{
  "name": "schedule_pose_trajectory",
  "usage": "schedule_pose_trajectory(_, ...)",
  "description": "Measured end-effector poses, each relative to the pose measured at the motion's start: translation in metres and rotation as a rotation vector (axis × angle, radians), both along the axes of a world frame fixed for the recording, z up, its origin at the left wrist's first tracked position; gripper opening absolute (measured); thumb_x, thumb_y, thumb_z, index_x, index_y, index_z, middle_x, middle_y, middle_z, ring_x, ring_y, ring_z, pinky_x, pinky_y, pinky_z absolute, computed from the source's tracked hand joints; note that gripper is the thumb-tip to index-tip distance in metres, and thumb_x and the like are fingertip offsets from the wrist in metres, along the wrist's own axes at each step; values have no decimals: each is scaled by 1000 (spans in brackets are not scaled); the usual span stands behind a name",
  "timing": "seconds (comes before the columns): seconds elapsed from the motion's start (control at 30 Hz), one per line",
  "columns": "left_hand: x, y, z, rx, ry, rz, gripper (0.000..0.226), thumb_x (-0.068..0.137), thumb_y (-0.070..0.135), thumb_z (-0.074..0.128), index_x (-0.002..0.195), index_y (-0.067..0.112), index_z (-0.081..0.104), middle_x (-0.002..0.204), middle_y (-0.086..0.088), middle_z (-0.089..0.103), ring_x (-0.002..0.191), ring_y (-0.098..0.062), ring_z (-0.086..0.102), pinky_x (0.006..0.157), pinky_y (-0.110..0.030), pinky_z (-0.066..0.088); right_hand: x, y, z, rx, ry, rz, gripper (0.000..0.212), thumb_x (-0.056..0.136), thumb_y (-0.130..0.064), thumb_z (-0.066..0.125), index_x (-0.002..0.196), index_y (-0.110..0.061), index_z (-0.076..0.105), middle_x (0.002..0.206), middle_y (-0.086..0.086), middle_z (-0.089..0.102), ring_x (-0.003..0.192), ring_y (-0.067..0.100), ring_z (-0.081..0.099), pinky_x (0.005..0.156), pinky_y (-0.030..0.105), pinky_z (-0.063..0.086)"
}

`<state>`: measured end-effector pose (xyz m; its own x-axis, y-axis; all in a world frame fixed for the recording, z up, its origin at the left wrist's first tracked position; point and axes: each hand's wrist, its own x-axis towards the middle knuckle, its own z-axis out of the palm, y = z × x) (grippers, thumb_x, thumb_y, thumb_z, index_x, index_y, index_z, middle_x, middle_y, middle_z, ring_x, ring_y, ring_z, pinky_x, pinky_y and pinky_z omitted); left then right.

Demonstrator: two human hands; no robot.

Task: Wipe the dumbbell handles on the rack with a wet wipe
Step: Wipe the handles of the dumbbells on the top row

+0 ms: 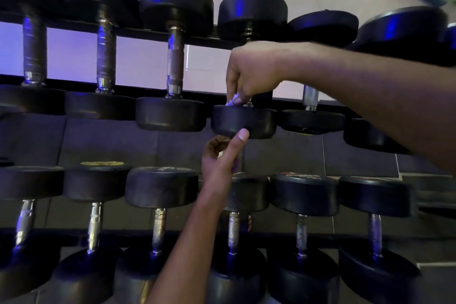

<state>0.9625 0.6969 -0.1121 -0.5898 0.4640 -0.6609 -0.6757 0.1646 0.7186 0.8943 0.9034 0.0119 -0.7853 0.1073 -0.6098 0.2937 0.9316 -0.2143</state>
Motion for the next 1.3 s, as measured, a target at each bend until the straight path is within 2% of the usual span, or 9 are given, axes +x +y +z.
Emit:
schedule_pose_trajectory(0.17, -2, -18, 1, -10, -1, -176, 72, 67, 81, 78, 100, 18, 72, 85, -2, 66, 77, -19, 61, 69, -35, 49, 36, 15, 18, -99, 75, -244, 8, 84, -35, 86, 89, -35, 80, 84, -15, 77, 88, 9, 72, 82, 32, 58)
schedule_pose_trajectory(0.27, 5, -27, 11, -70, 16, -270, 87, 59, 83, 77, 115, 18, 75, 93, 6, 73, 74, -10, 65, 68, -29, 52, 80, 21, 19, -290, 256, -554, 10, 89, -31, 83, 97, -26, 79, 84, -7, 79, 71, 7, 70, 70, 27, 55)
schedule_pose_trajectory(0.43, 24, -15, 44, -83, 34, -349, 90, 57, 80, 81, 121, 18, 73, 114, -12, 79, 71, -10, 63, 61, -21, 50, 142, 15, 17, -471, 538, -927, 13, 97, -20, 75, 109, -20, 70, 83, 2, 77, 63, 14, 64, 66, 35, 54)
schedule_pose_trajectory(0.6, 37, 30, 65, -153, 78, -407, 64, 85, 68, 83, 114, 11, 77, 89, 3, 74, 63, -6, 62, 57, -20, 48, 187, 15, 19, -616, 740, -1161, 14, 100, -11, 71, 112, -18, 73, 100, 19, 76, 77, 32, 79, 68, 40, 66)
schedule_pose_trajectory(0.7, 51, 57, 70, -205, 76, -465, 57, 85, 72, 78, 106, 20, 80, 76, 19, 76, 76, -5, 72, 71, -28, 57, 209, 26, 15, -696, 793, -1276, 15, 101, -7, 69, 113, -16, 74, 110, 24, 73, 82, 32, 80, 74, 40, 67)
schedule_pose_trajectory(0.77, 65, 73, 74, -178, -2, -433, 46, 85, 69, 80, 108, 29, 78, 87, 29, 79, 86, -2, 78, 79, -31, 61, 222, 36, 10, -754, 798, -1334, 20, 101, -6, 68, 120, -10, 73, 115, 26, 72, 90, 35, 79, 80, 40, 66)
schedule_pose_trajectory(0.87, 81, 89, 68, -152, 24, -287, 63, 78, 70, 87, 129, 34, 74, 115, 21, 80, 107, -5, 77, 90, -36, 65, 238, 51, 4, -849, 759, -1400, 31, 99, -4, 71, 129, -8, 71, 119, 21, 73, 101, 32, 78, 89, 40, 65)
schedule_pose_trajectory(1.1, 104, 113, 52, -85, 44, -47, 78, 70, 61, 95, 138, 37, 65, 134, 16, 75, 124, -8, 72, 84, -34, 60, 249, 86, -15, -702, 702, -1256, 28, 87, -5, 82, 105, -25, 77, 117, 11, 76, 105, 26, 77, 93, 47, 63)
schedule_pose_trajectory(1.3, 109, 115, 36, -49, 67, -13, 89, 66, 69, 96, 142, 43, 58, 143, 15, 71, 133, -15, 68, 92, -41, 59, 210, 102, -15, -311, 735, -640, 20, 92, -25, 79, 111, -29, 81, 102, -10, 78, 85, 7, 73, 81, 35, 61)
